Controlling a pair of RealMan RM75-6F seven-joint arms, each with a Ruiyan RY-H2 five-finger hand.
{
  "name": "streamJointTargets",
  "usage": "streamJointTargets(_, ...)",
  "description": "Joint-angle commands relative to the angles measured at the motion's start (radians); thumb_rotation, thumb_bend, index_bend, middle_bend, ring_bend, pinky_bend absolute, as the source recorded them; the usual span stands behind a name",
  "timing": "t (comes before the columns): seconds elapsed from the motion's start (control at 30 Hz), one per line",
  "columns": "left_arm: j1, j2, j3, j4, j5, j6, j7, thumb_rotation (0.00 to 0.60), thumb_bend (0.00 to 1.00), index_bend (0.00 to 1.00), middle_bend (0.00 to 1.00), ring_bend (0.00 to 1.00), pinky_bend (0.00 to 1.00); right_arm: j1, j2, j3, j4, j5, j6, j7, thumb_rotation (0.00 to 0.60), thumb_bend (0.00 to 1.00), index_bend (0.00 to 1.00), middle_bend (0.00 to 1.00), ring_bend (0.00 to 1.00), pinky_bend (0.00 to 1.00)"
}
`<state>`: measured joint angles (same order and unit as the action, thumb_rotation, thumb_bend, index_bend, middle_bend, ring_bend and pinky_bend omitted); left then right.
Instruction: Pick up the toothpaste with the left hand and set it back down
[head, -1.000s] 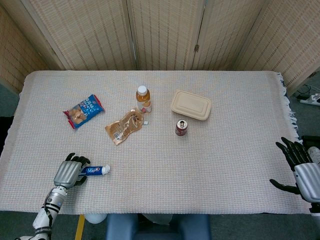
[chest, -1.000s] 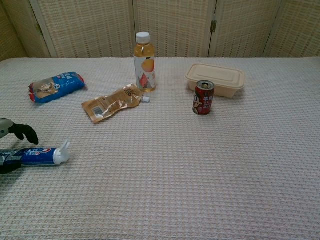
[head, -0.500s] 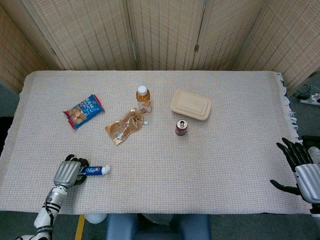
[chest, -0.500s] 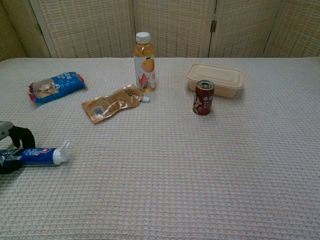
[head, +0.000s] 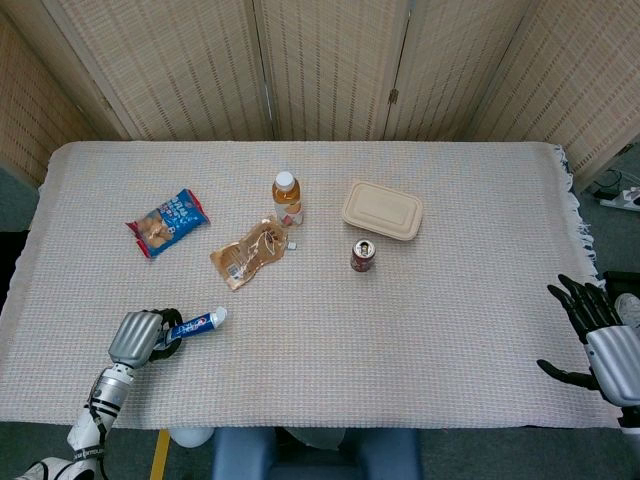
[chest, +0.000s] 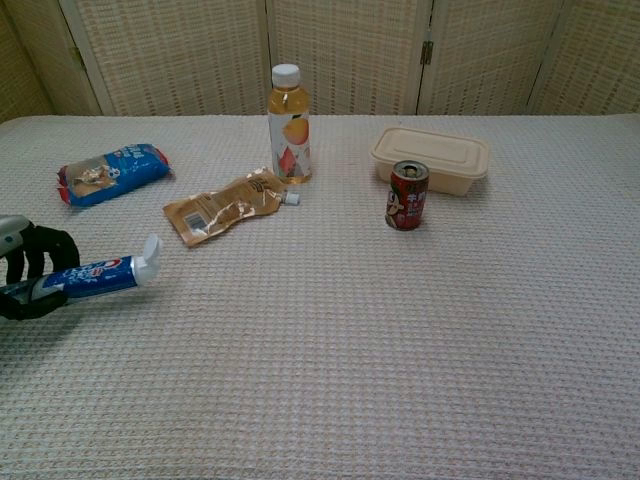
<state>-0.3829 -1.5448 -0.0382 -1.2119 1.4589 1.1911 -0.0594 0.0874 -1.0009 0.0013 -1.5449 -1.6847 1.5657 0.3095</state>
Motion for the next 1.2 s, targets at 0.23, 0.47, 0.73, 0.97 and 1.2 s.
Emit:
streamJointTargets(0.23,-0.057,0.053,0.0,-0.017,0.157,0.107,-0.186,0.6,0.83,0.77,0.79,0.69,0.66,0.074,0.06,-0.001,-0.111,-0.112,-0.041,-0.05,0.6,0.11,0.05,0.07,0.04,0.0)
streamJointTargets(0.47,-0.112,0.111,-0.008,-0.169,0.217,0.104,-0.148,0.6,0.84,0.78,0.8,0.7,0.66,0.173,0.098,0.022,-0.276,-0.172,-0.145,-0.126,0.6,0.23,0.11,0.08,0.04,0.0)
streamJointTargets(0.73,-0.162,0.143,-0.028,-0.31,0.216,0.056,-0.079,0.6,0.84,0.78,0.8,0.7,0.67,0.317,0.089,0.061,-0.471,-0.184,-0.356,-0.257,0.6,0.32,0.16,0.09,0.05,0.0)
streamJointTargets(0.97,-0.189,0.15,-0.048,-0.39,0.193,0.028,-0.034,0.6,0.84,0.78,0.8,0.7,0.67,0.431,0.032,0.119,-0.553,-0.078,-0.528,-0.369,0.6,0.32,0.28,0.09,0.03,0.0)
streamJointTargets(1.2,-0.205,0.141,-0.056,-0.434,0.172,0.007,0.002,0.6,0.84,0.78,0.8,0.7,0.67,0.511,-0.04,0.169,-0.567,0.024,-0.607,-0.441,0.6,0.32,0.31,0.09,0.05,0.0)
